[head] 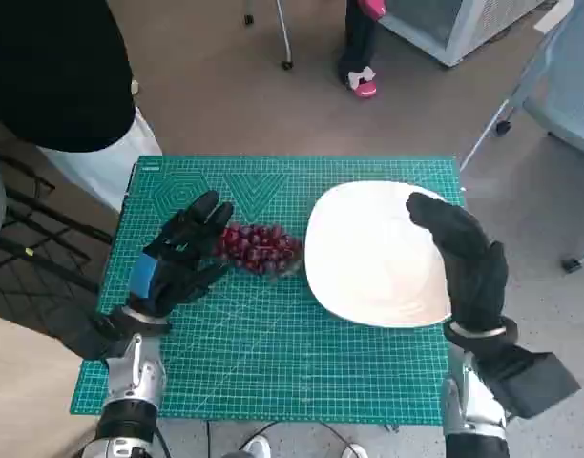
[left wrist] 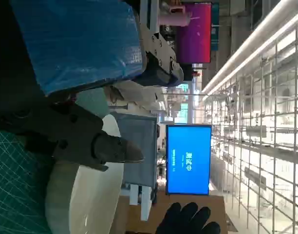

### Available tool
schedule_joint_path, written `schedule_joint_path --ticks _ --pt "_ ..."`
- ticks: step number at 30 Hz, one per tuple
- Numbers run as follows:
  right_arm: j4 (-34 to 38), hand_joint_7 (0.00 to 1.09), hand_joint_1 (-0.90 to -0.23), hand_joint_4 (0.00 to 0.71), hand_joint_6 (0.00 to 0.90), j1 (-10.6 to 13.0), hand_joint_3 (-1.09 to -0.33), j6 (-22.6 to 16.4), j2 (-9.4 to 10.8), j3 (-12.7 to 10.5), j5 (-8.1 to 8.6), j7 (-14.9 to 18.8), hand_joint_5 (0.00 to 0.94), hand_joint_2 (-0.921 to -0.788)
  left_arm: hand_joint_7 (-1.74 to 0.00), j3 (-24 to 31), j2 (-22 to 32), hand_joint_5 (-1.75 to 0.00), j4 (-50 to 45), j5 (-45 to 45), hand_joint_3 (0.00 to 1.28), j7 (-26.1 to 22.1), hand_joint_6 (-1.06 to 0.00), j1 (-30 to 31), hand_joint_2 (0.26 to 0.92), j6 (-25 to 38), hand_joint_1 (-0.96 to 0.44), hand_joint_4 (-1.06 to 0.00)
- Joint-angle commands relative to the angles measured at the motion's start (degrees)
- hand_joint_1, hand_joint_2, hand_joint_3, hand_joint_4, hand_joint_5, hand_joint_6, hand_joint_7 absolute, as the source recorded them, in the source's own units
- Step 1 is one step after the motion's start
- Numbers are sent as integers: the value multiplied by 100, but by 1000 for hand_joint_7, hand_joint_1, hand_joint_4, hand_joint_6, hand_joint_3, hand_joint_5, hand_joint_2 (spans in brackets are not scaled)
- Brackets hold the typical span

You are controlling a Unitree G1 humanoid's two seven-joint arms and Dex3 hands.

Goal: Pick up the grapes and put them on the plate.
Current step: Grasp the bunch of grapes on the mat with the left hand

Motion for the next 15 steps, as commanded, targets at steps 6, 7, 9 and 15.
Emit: schedule_joint_path --ticks 6,7,9,15 --pt "-15 342 -642 375 60 163 -870 103 14 -21 18 -5 0 -921 -4 -75 6 -2 -101 88 136 42 -501 108 921 -52 -119 -342" --pt "-12 342 -642 375 59 168 -870 103 19 -21 18 -7 0 -921 -4 -80 9 -1 -109 88 136 41 -501 116 921 -50 -120 -342" --pt "-1 343 -642 375 57 176 -870 99 31 -21 18 -12 0 -921 -4 -86 16 -1 -120 86 136 38 -502 129 921 -44 -123 -342" --pt "9 346 -641 376 54 183 -870 118 66 -14 4 -43 0 -921 -4 -97 39 -2 -155 77 135 37 -503 157 921 -10 -128 -344"
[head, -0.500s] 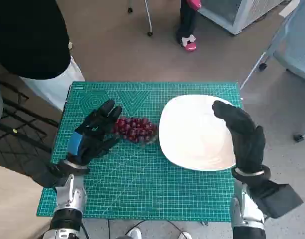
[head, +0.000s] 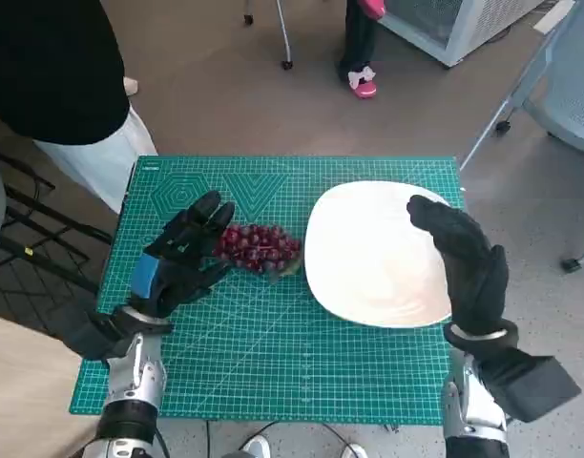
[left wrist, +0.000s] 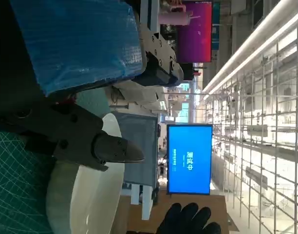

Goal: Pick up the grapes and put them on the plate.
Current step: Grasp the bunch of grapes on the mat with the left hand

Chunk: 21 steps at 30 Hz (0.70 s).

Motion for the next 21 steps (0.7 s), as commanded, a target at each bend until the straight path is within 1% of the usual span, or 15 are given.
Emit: schedule_joint_path --ticks 1,21 --pt "43 346 -640 376 54 136 -870 118 52 -12 0 -43 0 -921 -4 -40 45 -2 -96 67 134 3 -504 106 921 -2 -129 -344" --pt "148 357 -634 375 46 31 -874 164 46 -14 46 27 0 -921 -4 -24 95 -4 -37 32 135 -6 -508 41 921 112 -118 -356"
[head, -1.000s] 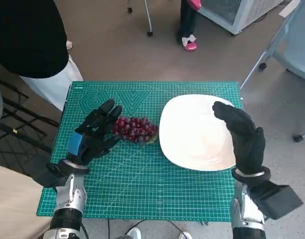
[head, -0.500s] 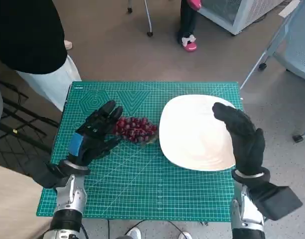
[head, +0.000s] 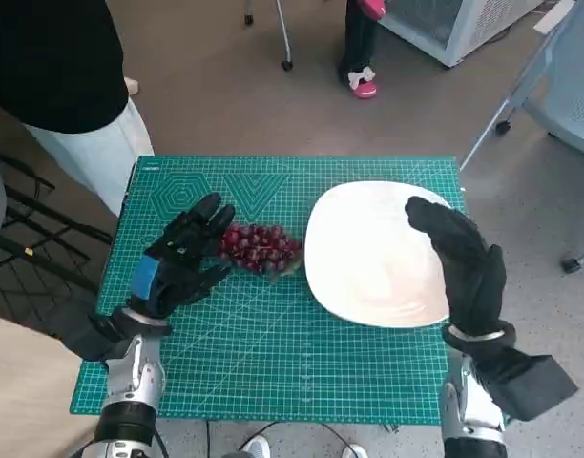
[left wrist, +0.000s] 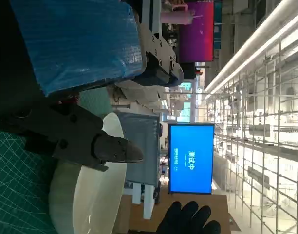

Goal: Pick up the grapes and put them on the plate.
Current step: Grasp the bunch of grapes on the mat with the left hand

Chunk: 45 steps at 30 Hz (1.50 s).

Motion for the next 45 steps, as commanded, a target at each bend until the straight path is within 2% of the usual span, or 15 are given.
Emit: schedule_joint_path --ticks 1,5,7,9,11,12,14,17,24,28,31,38,45 --pt "125 358 -633 375 46 26 -874 109 18 -19 47 38 0 -921 -4 -16 67 -3 -26 41 126 3 -507 14 920 58 -129 -354" --pt "176 363 -631 376 44 -17 -874 104 7 -24 50 57 1 -921 -1 -91 84 0 -98 226 51 143 -483 3 899 -44 -214 -314" --pt "199 365 -630 375 43 -39 -875 102 -1 -26 50 67 0 -921 0 -213 177 0 -159 696 30 447 -446 11 883 -321 -271 -276" --pt "202 366 -628 374 41 -54 -876 107 -11 -27 54 80 0 -921 0 -477 560 0 -382 2051 17 1284 -359 42 866 -737 -362 -199" --pt "193 368 -626 374 39 -66 -878 119 -24 -27 62 90 0 -921 0 -798 1070 1 -789 3669 12 2228 -249 70 854 -863 -460 -108" --pt "187 369 -625 374 39 -72 -878 126 -30 -27 64 93 0 -921 0 -926 1246 1 -991 4193 10 2490 -208 64 849 -738 -492 -78" --pt "167 371 -622 374 38 -78 -880 139 -41 -26 65 93 0 -921 0 -1131 1461 1 -1343 4821 6 2706 -143 14 828 -310 -523 -36" --pt "136 374 -618 374 36 -82 -881 157 -54 -23 66 92 0 -921 -5 -1343 1593 1 -1674 5333 3 2813 -112 -89 784 247 -495 -12" --pt "143 380 -616 374 33 -100 -882 167 -65 -22 69 92 0 -921 -10 -1548 1619 1 -1877 5744 0 2992 -106 -154 746 685 -456 0" --pt "142 383 -616 374 32 -141 -882 179 -105 -42 78 97 0 -921 -14 -2260 1546 1 -1834 6791 0 2725 -122 -837 709 1860 -399 1" --pt "156 386 -614 375 33 -156 -882 164 -120 -53 75 93 1 -921 -14 -2623 1430 1 -1557 7143 1 2512 -128 -1228 695 2326 -369 1" --pt "203 395 -611 381 37 -171 -883 109 -132 -81 76 116 4 -921 -9 -3164 1207 1 -873 7331 1 2364 -130 -1773 690 2854 -333 1" --pt "223 398 -606 384 38 -186 -882 79 -148 -119 87 156 5 -921 -8 -3655 1073 1 -59 7292 1 2557 -134 -2204 691 2985 -329 1"
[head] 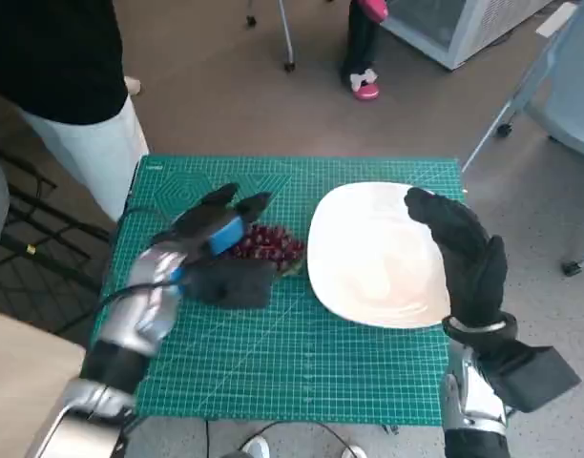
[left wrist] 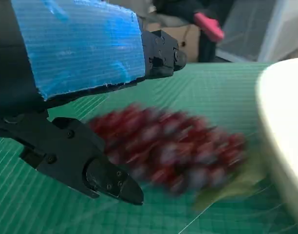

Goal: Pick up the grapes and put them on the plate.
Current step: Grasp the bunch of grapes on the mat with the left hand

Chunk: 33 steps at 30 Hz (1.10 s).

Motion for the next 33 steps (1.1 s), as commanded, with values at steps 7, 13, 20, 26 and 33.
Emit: schedule_joint_path --ticks 7,13,20,26,33 --pt "71 399 -602 384 38 62 -884 54 -77 -72 53 84 4 -921 -7 -689 -250 1 1321 13 3 415 -135 -515 696 -51 -326 1" --pt "84 400 -597 385 38 62 -886 31 -79 -85 53 98 4 -921 -4 -1041 -440 1 2118 52 6 715 -134 -840 705 -154 -351 1" --pt "79 400 -595 385 37 69 -886 17 -81 -97 45 105 4 -921 -5 -1256 -640 1 2814 -46 6 945 -139 -1064 710 -251 -355 1" --pt "58 401 -595 385 37 87 -885 10 -94 -107 56 126 3 -921 -12 -1309 -789 1 3231 -188 7 1010 -157 -1132 715 -207 -326 1" --pt "90 401 -594 385 37 67 -885 9 -116 -137 81 167 3 -921 -20 -1330 -833 1 3371 -310 9 921 -190 -1167 726 -56 -281 1"
